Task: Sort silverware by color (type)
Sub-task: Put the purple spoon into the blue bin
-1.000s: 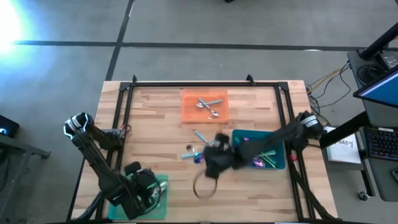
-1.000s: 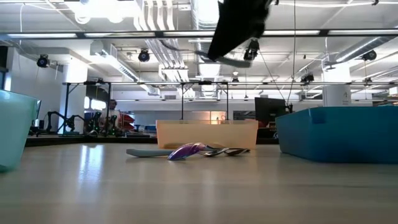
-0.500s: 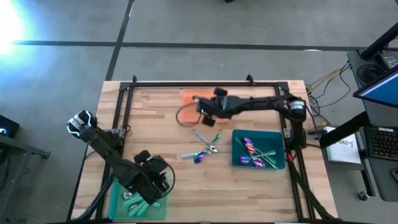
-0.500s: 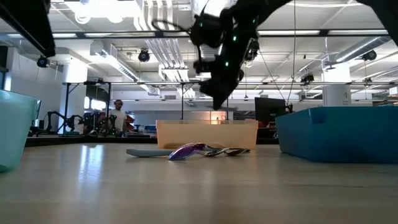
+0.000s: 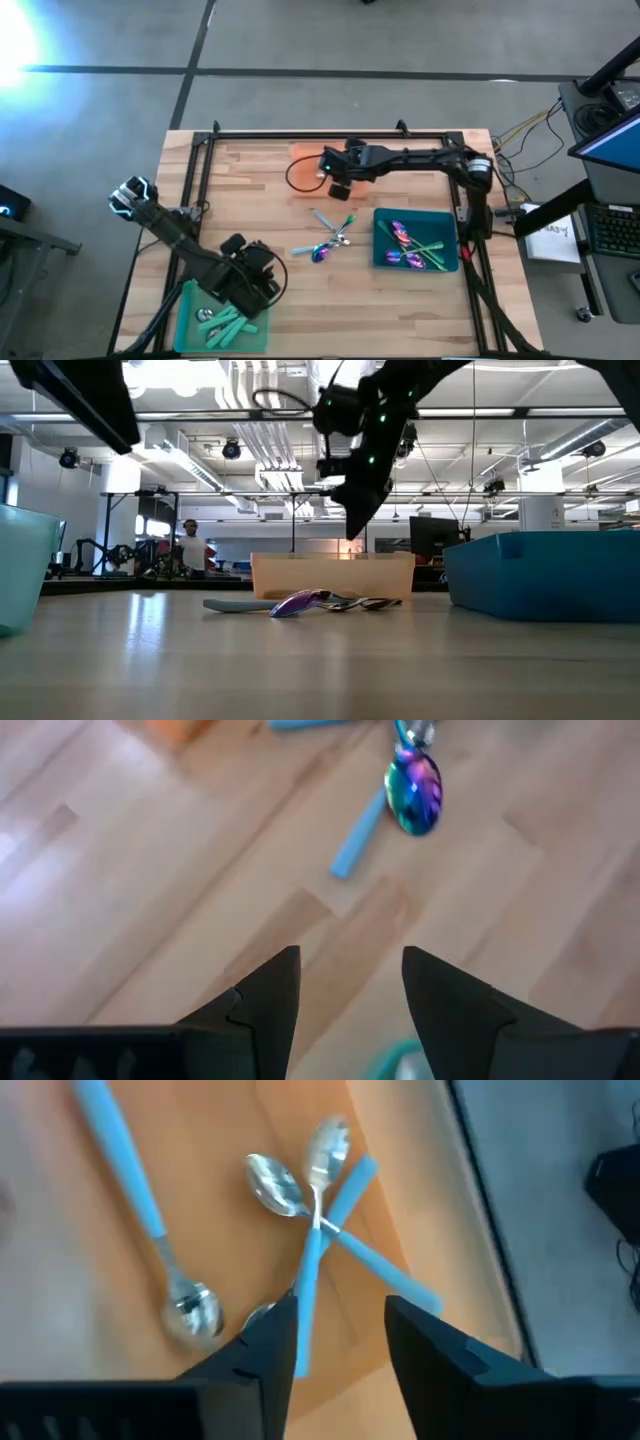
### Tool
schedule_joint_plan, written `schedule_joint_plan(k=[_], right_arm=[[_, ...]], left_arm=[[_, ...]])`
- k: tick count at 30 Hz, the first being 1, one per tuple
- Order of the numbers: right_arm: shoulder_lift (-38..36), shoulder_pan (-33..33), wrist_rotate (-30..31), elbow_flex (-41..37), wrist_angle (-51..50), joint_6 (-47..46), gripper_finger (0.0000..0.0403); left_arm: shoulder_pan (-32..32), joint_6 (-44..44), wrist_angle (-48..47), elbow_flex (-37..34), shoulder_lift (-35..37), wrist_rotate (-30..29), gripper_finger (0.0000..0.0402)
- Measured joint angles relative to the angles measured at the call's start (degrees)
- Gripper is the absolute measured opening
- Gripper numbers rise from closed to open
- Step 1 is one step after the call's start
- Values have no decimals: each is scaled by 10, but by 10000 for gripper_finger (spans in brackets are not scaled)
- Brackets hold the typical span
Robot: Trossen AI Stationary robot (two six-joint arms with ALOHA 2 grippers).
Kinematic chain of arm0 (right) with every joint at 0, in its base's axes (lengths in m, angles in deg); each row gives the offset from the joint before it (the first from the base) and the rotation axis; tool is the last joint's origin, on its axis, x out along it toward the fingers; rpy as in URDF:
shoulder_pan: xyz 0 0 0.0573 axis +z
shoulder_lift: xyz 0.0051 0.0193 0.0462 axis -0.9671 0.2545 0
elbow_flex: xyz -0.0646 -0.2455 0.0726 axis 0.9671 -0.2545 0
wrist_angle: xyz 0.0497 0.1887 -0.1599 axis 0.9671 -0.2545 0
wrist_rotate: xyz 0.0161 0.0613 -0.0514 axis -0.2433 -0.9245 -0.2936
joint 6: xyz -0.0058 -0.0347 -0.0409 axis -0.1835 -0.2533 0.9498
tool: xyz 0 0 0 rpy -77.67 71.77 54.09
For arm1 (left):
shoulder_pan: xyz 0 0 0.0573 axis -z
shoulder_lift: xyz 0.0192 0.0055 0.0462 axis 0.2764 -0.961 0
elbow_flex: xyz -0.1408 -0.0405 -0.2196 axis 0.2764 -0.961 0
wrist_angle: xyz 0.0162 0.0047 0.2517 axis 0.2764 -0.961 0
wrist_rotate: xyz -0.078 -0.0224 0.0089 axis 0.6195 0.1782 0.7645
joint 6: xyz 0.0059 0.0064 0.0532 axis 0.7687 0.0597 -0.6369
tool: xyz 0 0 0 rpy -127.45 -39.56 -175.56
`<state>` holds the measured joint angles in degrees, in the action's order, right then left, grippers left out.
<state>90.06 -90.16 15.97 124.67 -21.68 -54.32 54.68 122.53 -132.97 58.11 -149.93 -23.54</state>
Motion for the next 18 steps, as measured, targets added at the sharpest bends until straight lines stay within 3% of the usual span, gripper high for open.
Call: schedule_joint_plan(k=[4, 8, 10, 15, 18], right_arm=[[-41, 22, -13, 1, -40, -35, 157], [-91, 55, -103, 1, -51, -85, 159], [-115, 77, -113, 1, -53, -97, 155], [-173, 137, -29, 0, -105, -134, 140], [-198, 170, -10, 0, -156, -171, 133]], left_arm=[[-26, -6, 4, 0, 0, -7, 162], [-58, -58, 52, -7, 0, -7, 162], [-74, -108, 108, -15, 0, -6, 162], [-95, -234, 264, -54, 0, -5, 162], [-103, -273, 319, -81, 0, -5, 162]])
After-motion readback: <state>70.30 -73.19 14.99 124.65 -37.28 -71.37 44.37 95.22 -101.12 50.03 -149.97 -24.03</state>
